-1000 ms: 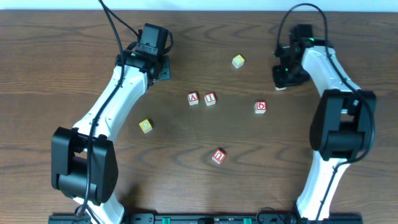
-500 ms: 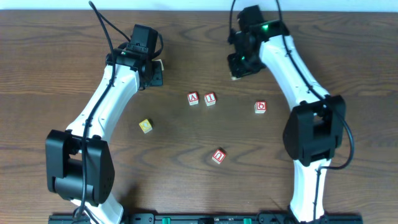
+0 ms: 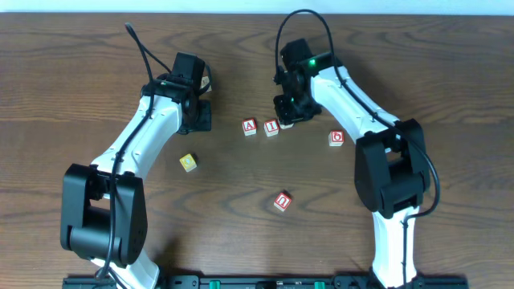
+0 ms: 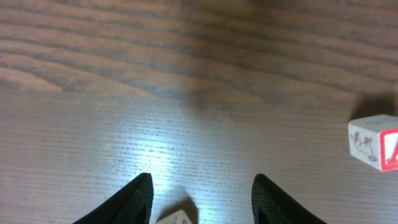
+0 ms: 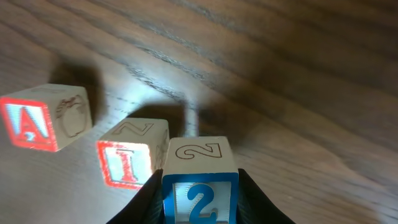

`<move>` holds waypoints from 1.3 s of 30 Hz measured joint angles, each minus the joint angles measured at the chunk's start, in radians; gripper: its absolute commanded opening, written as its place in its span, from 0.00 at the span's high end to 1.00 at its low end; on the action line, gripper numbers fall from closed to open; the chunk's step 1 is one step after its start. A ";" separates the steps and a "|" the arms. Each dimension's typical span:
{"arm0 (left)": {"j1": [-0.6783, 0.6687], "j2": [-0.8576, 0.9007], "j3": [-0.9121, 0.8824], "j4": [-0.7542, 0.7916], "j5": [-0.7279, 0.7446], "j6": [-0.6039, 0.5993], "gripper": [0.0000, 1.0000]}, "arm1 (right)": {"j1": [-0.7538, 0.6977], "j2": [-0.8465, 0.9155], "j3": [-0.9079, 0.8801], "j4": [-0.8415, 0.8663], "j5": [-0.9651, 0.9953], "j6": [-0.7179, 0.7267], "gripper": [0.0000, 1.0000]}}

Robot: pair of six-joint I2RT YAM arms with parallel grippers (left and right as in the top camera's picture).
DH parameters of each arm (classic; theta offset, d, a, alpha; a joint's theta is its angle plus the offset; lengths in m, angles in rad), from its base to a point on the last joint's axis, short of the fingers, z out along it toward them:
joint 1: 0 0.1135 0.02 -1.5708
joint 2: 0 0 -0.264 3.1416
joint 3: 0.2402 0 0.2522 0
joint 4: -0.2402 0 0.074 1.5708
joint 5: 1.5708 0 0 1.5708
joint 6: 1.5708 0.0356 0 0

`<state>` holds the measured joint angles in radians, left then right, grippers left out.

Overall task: Spell out Ai2
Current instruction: 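Carry the blue '2' block and place it right of 'I', then push the left gripper against the 'A' block to align the row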

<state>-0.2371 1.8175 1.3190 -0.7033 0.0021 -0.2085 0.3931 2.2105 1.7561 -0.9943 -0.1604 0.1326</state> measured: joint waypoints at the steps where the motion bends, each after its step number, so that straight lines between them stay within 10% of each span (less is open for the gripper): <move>1: 0.000 0.000 0.000 0.004 0.000 0.000 0.47 | 0.001 0.000 -0.010 0.011 0.002 0.008 0.98; 39: 0.000 0.000 -0.007 0.057 0.053 0.052 0.36 | 0.136 0.000 -0.046 0.039 0.220 0.343 0.98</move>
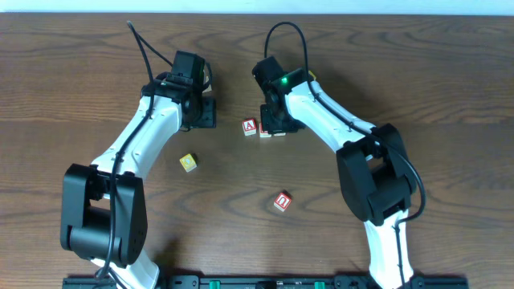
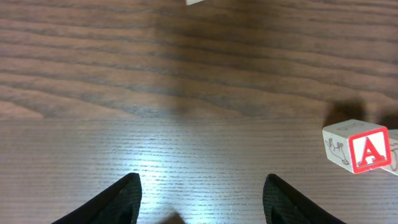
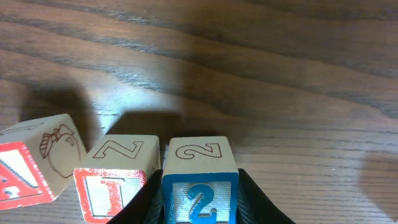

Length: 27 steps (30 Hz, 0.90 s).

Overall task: Spell out Ai2
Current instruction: 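Push the left gripper against the 'A' block to align the row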

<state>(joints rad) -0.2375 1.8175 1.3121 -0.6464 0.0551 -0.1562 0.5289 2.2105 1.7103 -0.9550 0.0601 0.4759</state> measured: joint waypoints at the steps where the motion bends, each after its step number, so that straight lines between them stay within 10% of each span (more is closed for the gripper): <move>1: 0.000 0.000 -0.010 0.009 0.006 0.004 0.36 | 0.001 0.000 0.000 0.000 0.000 0.003 0.99; 15: 0.000 0.000 -0.095 0.083 0.068 0.008 0.36 | 0.003 0.000 0.000 0.017 0.000 0.023 0.99; 21: 0.000 0.000 -0.095 0.107 0.097 0.013 0.94 | 0.003 0.000 0.000 0.025 -0.009 0.026 0.98; 27: 0.000 0.000 -0.095 0.171 0.164 -0.016 0.94 | 0.003 0.000 0.000 0.025 -0.012 0.026 0.99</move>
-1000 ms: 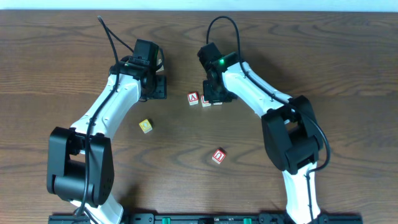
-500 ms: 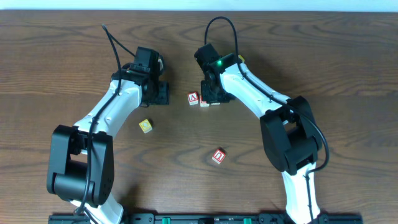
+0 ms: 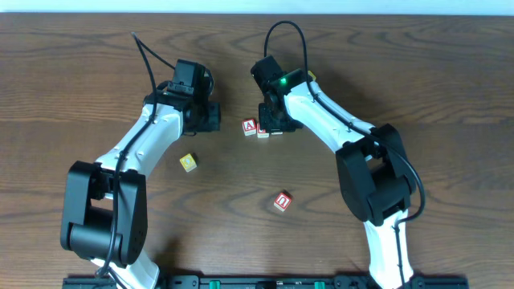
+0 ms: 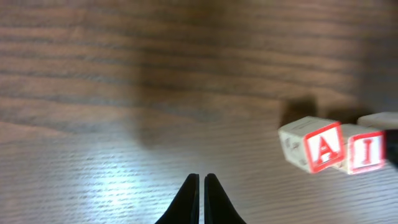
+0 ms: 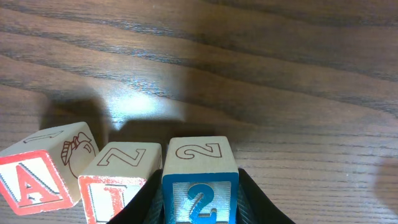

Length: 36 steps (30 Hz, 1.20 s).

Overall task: Spell out Ai2
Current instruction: 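Push the left gripper against the 'A' block to align the row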

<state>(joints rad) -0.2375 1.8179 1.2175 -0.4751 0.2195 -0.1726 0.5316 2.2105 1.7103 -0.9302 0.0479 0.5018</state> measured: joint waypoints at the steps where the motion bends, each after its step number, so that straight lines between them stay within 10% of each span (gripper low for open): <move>1: 0.000 0.003 0.000 0.013 0.014 -0.009 0.94 | 0.000 0.000 0.000 0.000 -0.001 0.000 0.99; 36: -0.071 0.129 0.000 0.182 0.193 -0.093 0.94 | 0.000 0.000 0.000 0.027 -0.006 0.007 0.99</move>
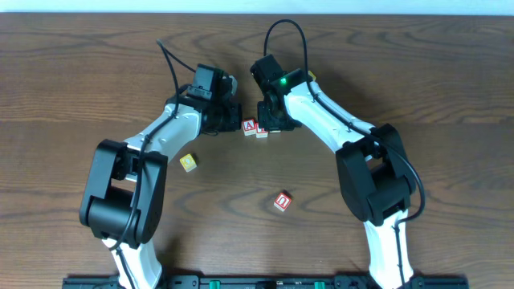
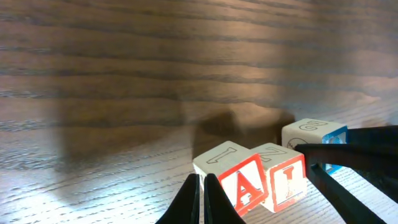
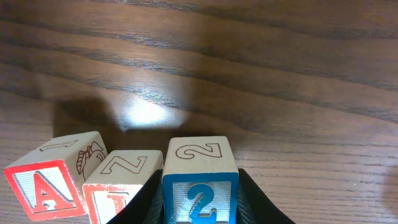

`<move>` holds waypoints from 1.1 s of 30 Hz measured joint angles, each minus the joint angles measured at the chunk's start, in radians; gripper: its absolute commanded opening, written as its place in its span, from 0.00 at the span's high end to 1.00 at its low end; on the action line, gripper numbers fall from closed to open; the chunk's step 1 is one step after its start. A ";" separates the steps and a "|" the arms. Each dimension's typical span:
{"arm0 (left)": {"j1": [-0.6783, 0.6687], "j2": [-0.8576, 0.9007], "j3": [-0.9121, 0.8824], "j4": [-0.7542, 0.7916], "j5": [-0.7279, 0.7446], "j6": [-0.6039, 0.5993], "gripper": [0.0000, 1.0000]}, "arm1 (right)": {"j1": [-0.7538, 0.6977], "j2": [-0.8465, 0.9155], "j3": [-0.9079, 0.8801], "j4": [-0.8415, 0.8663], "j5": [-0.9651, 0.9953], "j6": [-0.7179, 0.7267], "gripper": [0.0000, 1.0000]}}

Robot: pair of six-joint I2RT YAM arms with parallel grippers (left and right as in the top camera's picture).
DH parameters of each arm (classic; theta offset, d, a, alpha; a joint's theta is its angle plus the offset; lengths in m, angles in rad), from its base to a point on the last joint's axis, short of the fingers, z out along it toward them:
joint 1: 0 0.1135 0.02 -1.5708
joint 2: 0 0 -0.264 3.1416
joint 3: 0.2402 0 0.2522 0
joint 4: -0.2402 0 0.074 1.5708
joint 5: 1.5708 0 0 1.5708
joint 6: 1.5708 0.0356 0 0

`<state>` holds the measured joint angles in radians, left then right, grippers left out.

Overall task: Spell out Ai2
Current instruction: 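Push the left gripper against the 'A' block to align the row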

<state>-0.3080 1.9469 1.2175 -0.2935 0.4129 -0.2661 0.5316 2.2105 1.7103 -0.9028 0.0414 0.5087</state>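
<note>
Three wooden blocks form a row. The red A block (image 2: 242, 183) sits on the left, turned slightly askew. The red I block (image 2: 283, 177) is in the middle, and the blue 2 block (image 3: 200, 177) is on the right. My right gripper (image 3: 200, 199) is shut on the 2 block, holding it against the I block's right side. My left gripper (image 2: 199, 199) is shut and empty, with its tips at the A block's left side. From overhead the row (image 1: 255, 127) lies between both grippers.
A yellow block (image 1: 188, 162) lies left of centre. A red-and-white block (image 1: 282, 201) lies nearer the front. The right arm (image 1: 337, 120) stretches in from the right and the left arm (image 1: 161, 132) from the left.
My shut left gripper has moved right, from bare table left of the A block to the block's left side. The A block now sits closer against the I block. The right gripper holds as before.
First my right gripper held the 2 block close by the I block, with the left gripper open and far off. Then the 2 block stood beside the I block. Then the left gripper was shut, left of the A block; now it is at the block.
</note>
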 measured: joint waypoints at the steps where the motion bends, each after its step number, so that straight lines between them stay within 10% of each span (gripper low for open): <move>1: -0.002 0.000 0.000 0.000 0.000 0.000 0.94 | 0.000 0.000 0.000 0.000 0.000 0.000 0.99; 33: -0.016 0.000 0.000 0.014 -0.005 0.000 0.94 | 0.000 0.000 0.000 0.000 0.000 0.000 0.99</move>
<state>-0.3237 1.9469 1.2175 -0.2798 0.4076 -0.2661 0.5320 2.2105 1.7103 -0.9028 0.0414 0.5083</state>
